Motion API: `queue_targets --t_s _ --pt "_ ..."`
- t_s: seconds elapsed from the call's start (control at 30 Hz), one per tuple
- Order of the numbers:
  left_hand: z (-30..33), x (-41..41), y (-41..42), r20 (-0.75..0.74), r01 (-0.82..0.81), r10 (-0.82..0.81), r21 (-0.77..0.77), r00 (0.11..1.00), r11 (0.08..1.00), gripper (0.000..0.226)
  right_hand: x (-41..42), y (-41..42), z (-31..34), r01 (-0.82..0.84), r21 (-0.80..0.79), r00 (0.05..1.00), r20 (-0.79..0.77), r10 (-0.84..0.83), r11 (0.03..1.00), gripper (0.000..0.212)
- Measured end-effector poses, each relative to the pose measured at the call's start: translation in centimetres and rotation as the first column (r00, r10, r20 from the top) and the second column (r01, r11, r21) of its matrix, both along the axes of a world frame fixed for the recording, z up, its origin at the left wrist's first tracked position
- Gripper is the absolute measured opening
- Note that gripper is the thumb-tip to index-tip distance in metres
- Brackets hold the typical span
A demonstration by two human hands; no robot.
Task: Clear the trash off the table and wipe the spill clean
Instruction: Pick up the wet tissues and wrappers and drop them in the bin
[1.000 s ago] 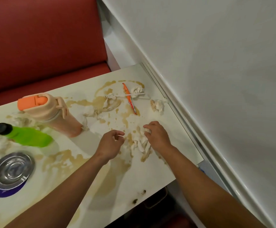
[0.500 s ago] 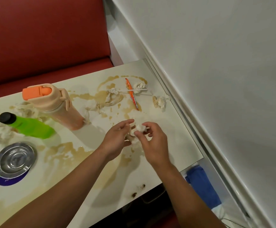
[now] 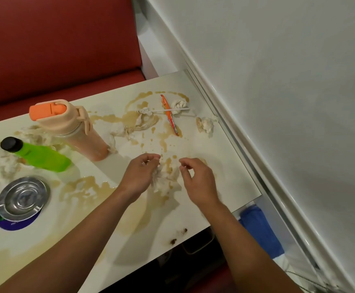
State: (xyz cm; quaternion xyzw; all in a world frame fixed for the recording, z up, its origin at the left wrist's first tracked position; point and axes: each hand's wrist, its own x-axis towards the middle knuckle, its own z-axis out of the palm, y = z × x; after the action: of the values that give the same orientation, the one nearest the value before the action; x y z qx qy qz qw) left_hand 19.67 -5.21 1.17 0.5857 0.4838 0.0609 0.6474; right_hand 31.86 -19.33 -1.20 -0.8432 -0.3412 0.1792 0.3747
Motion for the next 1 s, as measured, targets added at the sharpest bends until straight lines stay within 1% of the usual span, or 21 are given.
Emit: queue_targets --t_s 0.07,0.13,0.23,0.3,0.37,0.43,0.53,0.63,0.73,0.83,0.87,0.93,1.0 --pt "0.6 -0.5 0.7 -0.008 0.006 -0.006 0.026 1.000 1.000 0.017 1.4 0.3 0.0 -0.052 -0.131 0.999 -0.014 0.051 0.990 0.030" --pt "1.2 -0.9 1.1 -0.039 0.047 -0.045 0.038 0.998 0.998 0.020 2.1 0.8 -0.5 -0.182 -0.266 0.983 -0.040 0.178 0.947 0.040" --pt "1.9 -1.5 1.1 -0.072 0.077 -0.074 0.044 0.995 0.996 0.027 1.8 1.7 -2.2 -0.373 -0.452 0.909 -0.006 0.416 0.810 0.053" --pt "2.2 -2.0 0.9 -0.080 0.051 -0.051 0.006 0.995 0.999 0.027 1.4 2.2 -3.5 -0.417 -0.539 0.864 0.016 0.504 0.732 0.053" --pt "1.8 -2.5 0.8 -0.079 0.023 -0.028 -0.073 0.997 0.997 0.025 1.2 2.3 -4.6 -0.416 -0.556 0.856 0.027 0.516 0.720 0.047" --pt "1.2 -3.1 0.8 -0.110 0.056 -0.067 -0.102 0.992 0.993 0.026 1.3 1.9 -5.4 -0.394 -0.517 0.868 0.063 0.493 0.760 0.039" --pt "1.1 -3.8 0.7 -0.168 0.213 -0.232 -0.123 0.958 0.969 0.040 1.1 0.8 -6.2 -0.373 -0.454 0.888 0.078 0.453 0.809 0.028" --pt "1.6 -4.2 0.4 -0.196 0.384 -0.403 -0.128 0.894 0.914 0.041 1.1 0.0 -6.3 -0.386 -0.472 0.865 0.115 0.489 0.793 0.025" --pt "1.7 -4.7 0.2 -0.234 0.509 -0.509 -0.066 0.828 0.858 0.036 1.3 0.0 -6.2 -0.402 -0.504 0.824 0.166 0.542 0.764 0.025" --pt "1.9 -4.6 0.1 -0.271 0.613 -0.580 0.048 0.768 0.788 0.031 1.2 0.0 -6.6 -0.382 -0.554 0.794 0.213 0.570 0.740 0.023" --pt "2.0 -4.5 -0.1 -0.276 0.638 -0.597 0.087 0.753 0.765 0.029 1.2 -0.1 -6.8 -0.370 -0.565 0.797 0.215 0.565 0.737 0.022" --pt "2.5 -4.3 -0.4 -0.265 0.646 -0.599 0.156 0.756 0.747 0.029 1.3 -0.8 -6.8 -0.346 -0.584 0.812 0.205 0.546 0.734 0.021" --pt "2.8 -4.1 -0.9 -0.245 0.637 -0.593 0.190 0.767 0.747 0.031 1.2 -2.0 -6.1 -0.322 -0.570 0.859 0.159 0.486 0.756 0.025"
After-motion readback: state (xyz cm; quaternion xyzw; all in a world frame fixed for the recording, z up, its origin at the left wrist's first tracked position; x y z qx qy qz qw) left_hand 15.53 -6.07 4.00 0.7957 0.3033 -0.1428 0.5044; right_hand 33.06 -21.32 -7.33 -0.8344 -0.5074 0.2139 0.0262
